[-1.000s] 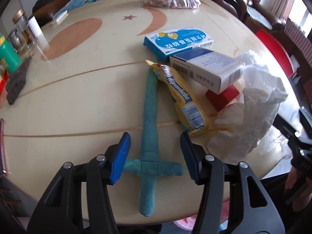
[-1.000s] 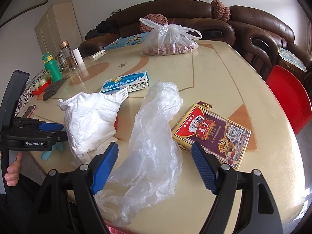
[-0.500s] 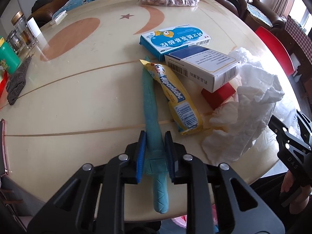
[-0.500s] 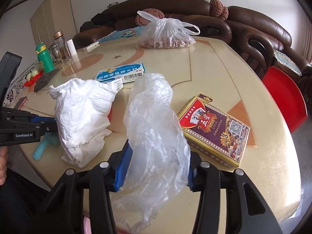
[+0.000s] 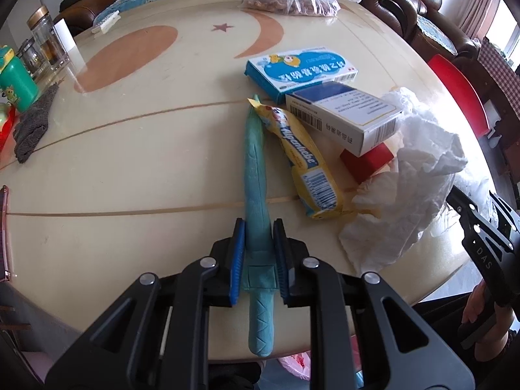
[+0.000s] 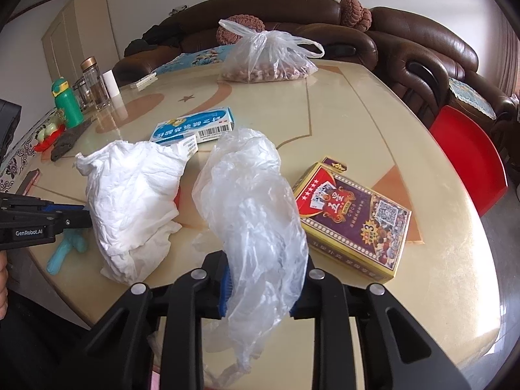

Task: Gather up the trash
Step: 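Lift the teal sword with the left tool while the right tool lifts the plastic bag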

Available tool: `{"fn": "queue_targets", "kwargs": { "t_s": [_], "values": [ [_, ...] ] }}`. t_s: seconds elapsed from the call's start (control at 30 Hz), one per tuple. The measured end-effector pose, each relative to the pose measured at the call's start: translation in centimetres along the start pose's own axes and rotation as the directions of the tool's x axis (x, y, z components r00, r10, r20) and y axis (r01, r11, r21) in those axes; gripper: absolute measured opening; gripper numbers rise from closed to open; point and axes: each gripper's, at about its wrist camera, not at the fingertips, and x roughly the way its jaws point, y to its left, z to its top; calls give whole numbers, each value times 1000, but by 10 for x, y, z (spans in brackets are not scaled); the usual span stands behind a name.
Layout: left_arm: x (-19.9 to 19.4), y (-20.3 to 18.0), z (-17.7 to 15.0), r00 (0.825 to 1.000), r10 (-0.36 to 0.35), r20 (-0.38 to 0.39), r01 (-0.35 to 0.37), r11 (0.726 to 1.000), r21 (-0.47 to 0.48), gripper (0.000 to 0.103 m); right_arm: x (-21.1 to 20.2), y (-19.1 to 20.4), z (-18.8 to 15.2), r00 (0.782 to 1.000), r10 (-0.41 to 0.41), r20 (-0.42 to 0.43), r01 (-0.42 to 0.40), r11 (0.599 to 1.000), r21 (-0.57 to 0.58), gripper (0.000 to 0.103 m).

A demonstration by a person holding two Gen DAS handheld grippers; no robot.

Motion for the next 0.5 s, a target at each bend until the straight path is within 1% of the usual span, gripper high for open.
{"fn": "queue_targets", "kwargs": {
  "t_s": [0.07, 0.17, 0.23, 0.5],
  "values": [
    [-5, 1, 0, 1000, 0, 10, 0, 1000, -5, 19, -4, 0, 2, 1000, -8, 18, 8, 1000, 1, 24],
    [-12, 2, 0, 999, 29, 32, -29, 1000, -3, 19, -11, 1, 5, 999, -20, 44, 20, 1000, -6, 24],
    [-17, 3, 0, 999, 22, 39, -21, 1000, -8, 19, -15, 1, 7, 998, -26, 57, 27, 1000, -6, 24],
    [-44, 4, -1, 995, 36, 94, -35, 999, -12, 19, -37, 2, 14, 994, -57, 94, 59, 998, -13, 24]
  ]
}}
